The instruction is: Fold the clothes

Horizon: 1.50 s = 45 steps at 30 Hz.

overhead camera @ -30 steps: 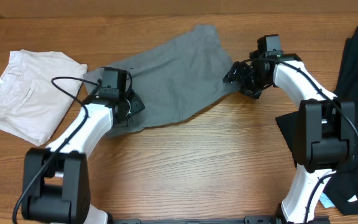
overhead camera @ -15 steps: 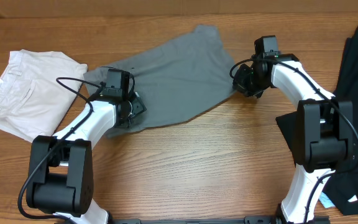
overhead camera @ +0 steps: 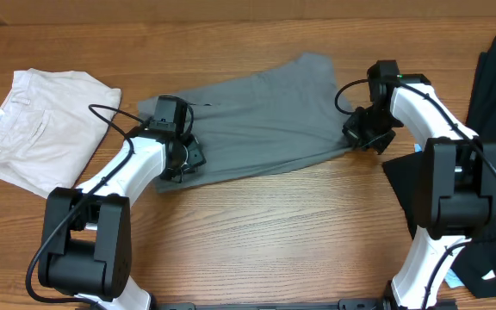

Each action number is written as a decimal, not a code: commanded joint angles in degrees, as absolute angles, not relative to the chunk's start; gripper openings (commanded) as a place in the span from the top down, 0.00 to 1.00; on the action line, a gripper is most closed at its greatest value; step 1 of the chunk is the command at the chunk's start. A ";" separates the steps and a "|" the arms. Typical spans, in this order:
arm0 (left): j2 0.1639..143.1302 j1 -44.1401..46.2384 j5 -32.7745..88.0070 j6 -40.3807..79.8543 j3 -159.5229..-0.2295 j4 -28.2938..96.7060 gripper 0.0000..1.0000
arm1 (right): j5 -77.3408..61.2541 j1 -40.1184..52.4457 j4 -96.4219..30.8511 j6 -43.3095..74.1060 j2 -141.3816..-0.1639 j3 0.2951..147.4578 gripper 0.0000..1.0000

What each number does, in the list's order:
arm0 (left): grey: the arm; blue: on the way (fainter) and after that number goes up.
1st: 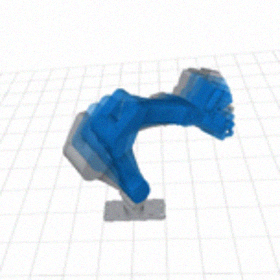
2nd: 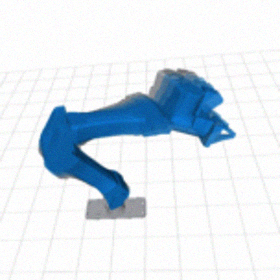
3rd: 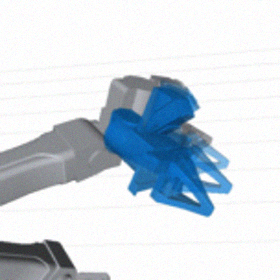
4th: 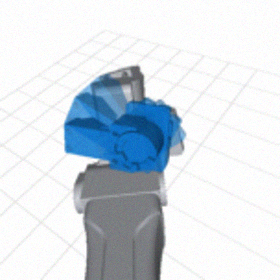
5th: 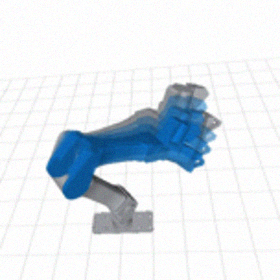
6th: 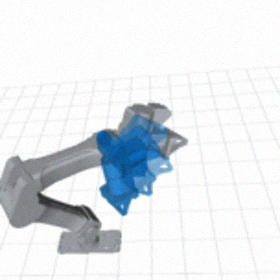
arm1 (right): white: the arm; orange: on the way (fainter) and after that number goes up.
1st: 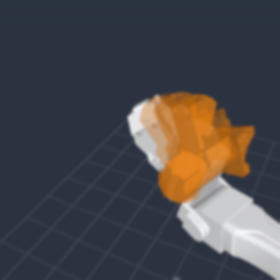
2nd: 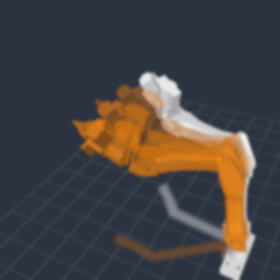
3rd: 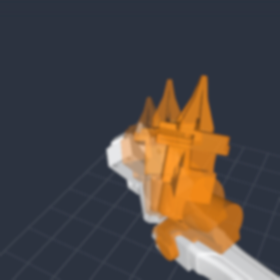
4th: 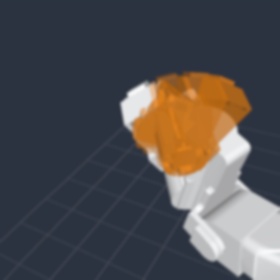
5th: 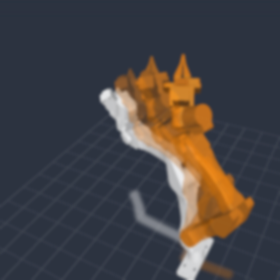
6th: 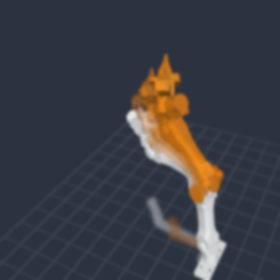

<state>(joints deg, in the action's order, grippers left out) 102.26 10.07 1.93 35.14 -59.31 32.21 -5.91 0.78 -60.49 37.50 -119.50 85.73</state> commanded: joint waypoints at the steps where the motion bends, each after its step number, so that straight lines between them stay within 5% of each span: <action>1: 104.14 8.16 -6.61 30.83 -57.98 33.74 0.43 | 9.32 -3.31 -60.93 38.85 -115.87 85.58 0.96; 7: 104.12 6.07 -6.02 28.75 -62.52 39.44 0.52 | 8.82 -3.22 -63.20 38.83 -111.83 85.58 0.95; 9: 104.12 4.45 -5.21 28.69 -67.11 43.99 0.46 | 8.80 -3.38 -62.94 38.61 -109.14 85.84 0.82; 11: 104.12 3.38 -4.86 28.23 -71.92 48.71 0.39 | 8.75 -3.40 -62.46 35.79 -106.89 86.94 0.54; 14: 104.12 2.90 -4.84 27.11 -77.30 53.49 0.25 | 7.86 -3.40 -62.24 32.56 -105.01 88.40 0.28; 18: 104.12 2.90 -4.84 27.83 -79.61 56.16 0.04 | 6.37 -3.38 -63.35 29.52 -104.51 88.64 0.27; 22: 104.14 2.39 -4.23 32.93 -78.87 57.25 0.00 | 6.37 -3.40 -64.23 29.50 -104.51 88.62 0.26; 35: 104.27 2.15 -0.78 33.21 -67.31 42.26 0.00 | 5.72 -3.40 -66.87 29.52 -104.51 88.62 0.26; 42: 104.27 2.15 0.49 32.12 -59.42 30.63 0.09 | 4.80 -3.38 -67.00 29.52 -104.51 88.62 0.26; 45: 104.27 2.17 4.89 28.18 -56.53 23.97 0.22 | 4.80 -3.40 -67.20 29.52 -104.51 88.62 0.26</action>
<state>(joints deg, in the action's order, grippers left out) 103.79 2.57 0.23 32.10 -59.16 28.38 4.89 -3.49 -67.18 29.76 -105.38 87.48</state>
